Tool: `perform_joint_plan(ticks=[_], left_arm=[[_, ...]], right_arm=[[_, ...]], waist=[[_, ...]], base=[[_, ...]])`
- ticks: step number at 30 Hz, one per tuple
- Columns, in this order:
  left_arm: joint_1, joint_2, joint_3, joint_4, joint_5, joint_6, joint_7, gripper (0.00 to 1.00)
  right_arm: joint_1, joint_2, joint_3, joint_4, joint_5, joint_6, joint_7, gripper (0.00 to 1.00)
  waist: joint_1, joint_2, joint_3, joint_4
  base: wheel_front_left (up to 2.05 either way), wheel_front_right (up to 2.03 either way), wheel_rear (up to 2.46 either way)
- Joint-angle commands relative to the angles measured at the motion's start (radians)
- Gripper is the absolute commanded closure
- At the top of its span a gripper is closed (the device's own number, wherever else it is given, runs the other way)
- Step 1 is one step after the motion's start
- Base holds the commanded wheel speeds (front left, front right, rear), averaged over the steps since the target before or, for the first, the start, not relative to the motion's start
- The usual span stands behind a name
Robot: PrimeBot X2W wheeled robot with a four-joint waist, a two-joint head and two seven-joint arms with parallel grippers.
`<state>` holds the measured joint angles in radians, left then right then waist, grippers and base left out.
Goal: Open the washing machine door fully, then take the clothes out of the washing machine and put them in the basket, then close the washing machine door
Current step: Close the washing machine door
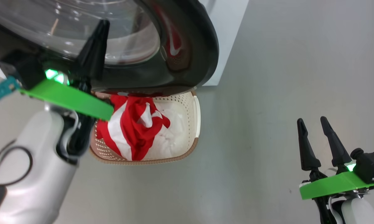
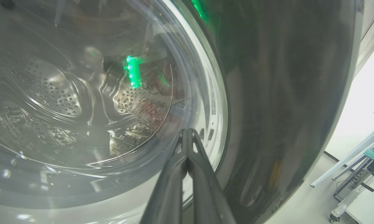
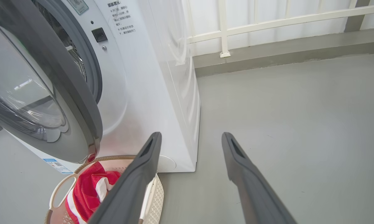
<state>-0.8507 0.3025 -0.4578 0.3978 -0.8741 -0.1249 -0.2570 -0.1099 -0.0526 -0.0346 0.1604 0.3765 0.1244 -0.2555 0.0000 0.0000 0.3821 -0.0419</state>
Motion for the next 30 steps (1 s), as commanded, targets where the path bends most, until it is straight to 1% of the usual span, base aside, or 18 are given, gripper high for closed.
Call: perform_joint_plan(ticks=[1, 10, 13, 14, 16, 18, 23, 26, 27, 28, 30], left_arm=[[0.008, 0.034, 0.039, -0.025, 0.012, -0.006, -0.005, 1.00], [0.190, 0.005, 0.105, -0.037, 0.084, -0.006, -0.005, 1.00], [0.254, -0.006, 0.136, -0.042, 0.108, -0.006, -0.005, 0.89], [0.275, -0.009, 0.148, -0.045, 0.117, -0.006, -0.005, 0.82], [0.318, -0.012, 0.167, -0.051, 0.140, -0.006, -0.005, 0.76], [0.361, -0.016, 0.184, -0.056, 0.160, -0.006, -0.005, 0.69], [0.456, -0.026, 0.244, -0.069, 0.211, -0.006, -0.005, 0.56], [0.508, -0.029, 0.268, -0.072, 0.240, -0.006, -0.005, 0.41], [0.524, -0.030, 0.278, -0.073, 0.250, -0.006, -0.005, 0.32], [0.540, -0.032, 0.290, -0.075, 0.259, -0.006, -0.005, 0.25], [0.572, -0.035, 0.312, -0.078, 0.276, -0.006, -0.005, 0.17]], right_arm=[[0.011, -0.009, 0.017, -0.020, -0.008, 0.006, -0.006, 0.00], [0.052, -0.034, 0.015, -0.014, -0.010, 0.006, -0.006, 0.00], [0.071, -0.041, 0.015, -0.009, -0.009, 0.006, -0.006, 0.00], [0.077, -0.042, 0.014, -0.008, -0.009, 0.006, -0.006, 0.00], [0.090, -0.045, 0.013, -0.005, -0.008, 0.006, -0.006, 0.00], [0.105, -0.047, 0.011, -0.004, -0.007, 0.006, -0.006, 0.00], [0.138, -0.050, 0.007, 0.000, -0.005, 0.006, -0.006, 0.00], [0.157, -0.052, 0.005, 0.001, -0.003, 0.006, -0.006, 0.00], [0.163, -0.053, 0.005, 0.001, -0.003, 0.006, -0.006, 0.00], [0.168, -0.053, 0.005, 0.002, -0.003, 0.006, -0.006, 0.00], [0.178, -0.055, 0.007, 0.003, -0.001, 0.006, -0.006, 0.00]], waist=[[0.0000, 0.0000, -0.015, 0.012], [0.0000, 0.0000, -0.085, 0.045], [0.0000, 0.0000, -0.113, 0.054], [0.0000, 0.0000, -0.123, 0.056], [0.0000, 0.0000, -0.143, 0.062], [0.0000, 0.0000, -0.161, 0.068], [0.0000, 0.0000, -0.204, 0.079], [0.0000, 0.0000, -0.225, 0.085], [0.0000, 0.0000, -0.230, 0.087], [0.0000, 0.0000, -0.237, 0.088], [0.0000, 0.0000, -0.246, 0.088]], base=[[0.00, 0.00, 0.00], [0.00, 0.00, 0.00], [0.00, 0.00, 0.00], [0.00, 0.00, 0.00], [0.00, 0.00, 0.00], [0.00, 0.00, 0.00], [0.00, 0.00, 0.00], [0.00, 0.00, 0.00], [0.00, 0.00, 0.00], [0.00, 0.00, 0.00], [0.00, 0.00, 0.00]])
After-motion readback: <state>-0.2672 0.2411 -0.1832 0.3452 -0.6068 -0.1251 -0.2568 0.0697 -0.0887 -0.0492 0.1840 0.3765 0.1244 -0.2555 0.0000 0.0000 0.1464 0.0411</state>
